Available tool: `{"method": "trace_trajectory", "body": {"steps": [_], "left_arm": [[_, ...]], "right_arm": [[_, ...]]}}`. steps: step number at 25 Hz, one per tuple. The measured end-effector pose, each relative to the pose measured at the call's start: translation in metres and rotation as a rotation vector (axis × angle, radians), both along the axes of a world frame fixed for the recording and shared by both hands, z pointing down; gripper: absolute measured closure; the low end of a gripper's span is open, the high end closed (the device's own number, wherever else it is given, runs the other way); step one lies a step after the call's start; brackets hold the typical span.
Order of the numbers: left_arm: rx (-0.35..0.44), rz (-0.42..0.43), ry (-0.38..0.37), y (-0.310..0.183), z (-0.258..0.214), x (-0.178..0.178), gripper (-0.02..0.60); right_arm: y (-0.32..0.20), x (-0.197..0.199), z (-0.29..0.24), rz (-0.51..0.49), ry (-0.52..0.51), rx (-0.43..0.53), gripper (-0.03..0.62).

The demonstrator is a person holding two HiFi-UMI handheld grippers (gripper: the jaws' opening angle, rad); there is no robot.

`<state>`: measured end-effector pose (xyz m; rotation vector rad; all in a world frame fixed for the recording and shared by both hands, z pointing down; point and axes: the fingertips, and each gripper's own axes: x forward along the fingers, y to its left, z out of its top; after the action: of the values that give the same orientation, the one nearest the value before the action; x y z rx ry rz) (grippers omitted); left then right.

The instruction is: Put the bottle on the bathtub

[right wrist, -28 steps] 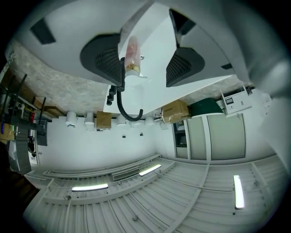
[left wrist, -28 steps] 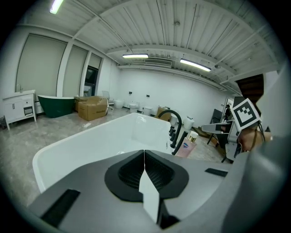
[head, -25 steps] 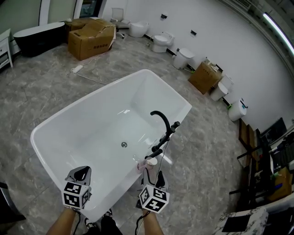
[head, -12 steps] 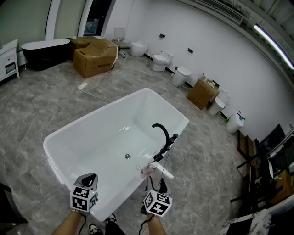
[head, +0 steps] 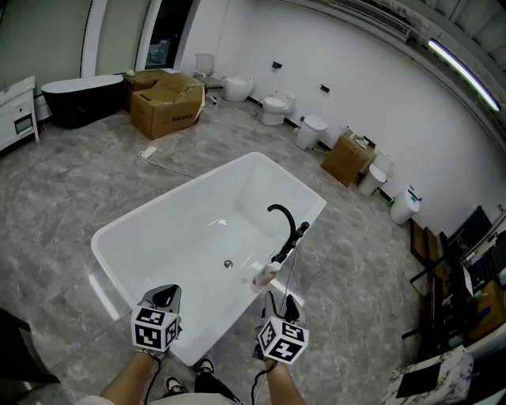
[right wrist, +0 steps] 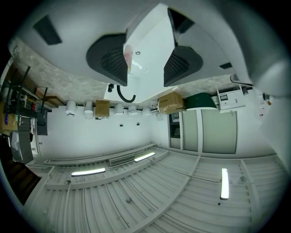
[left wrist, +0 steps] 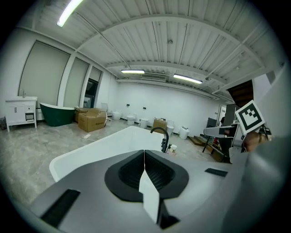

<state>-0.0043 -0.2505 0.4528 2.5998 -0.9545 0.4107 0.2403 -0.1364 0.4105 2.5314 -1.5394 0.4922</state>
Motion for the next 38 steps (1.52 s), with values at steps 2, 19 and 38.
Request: {"method": "trace_trajectory", "body": {"steps": [2,19,38], "left_arm": [[0.002,0.008,0.009,0.006,-0.004,-0.001,0.564],[0.032,0.074,0.010,0.037,-0.024,0.033,0.565],[0.046,0.079,-0.016,0.109,-0.036,0.068,0.565]], "right_arm": [[0.008,-0.007,0.001,-0.002,-0.003,-0.001,0.333],[0.050,0.005,-0.003,0.042,-0.029,0.026,0.453],[0.111,0.031,0.001,0.019,-0.058,0.000,0.556]]}}
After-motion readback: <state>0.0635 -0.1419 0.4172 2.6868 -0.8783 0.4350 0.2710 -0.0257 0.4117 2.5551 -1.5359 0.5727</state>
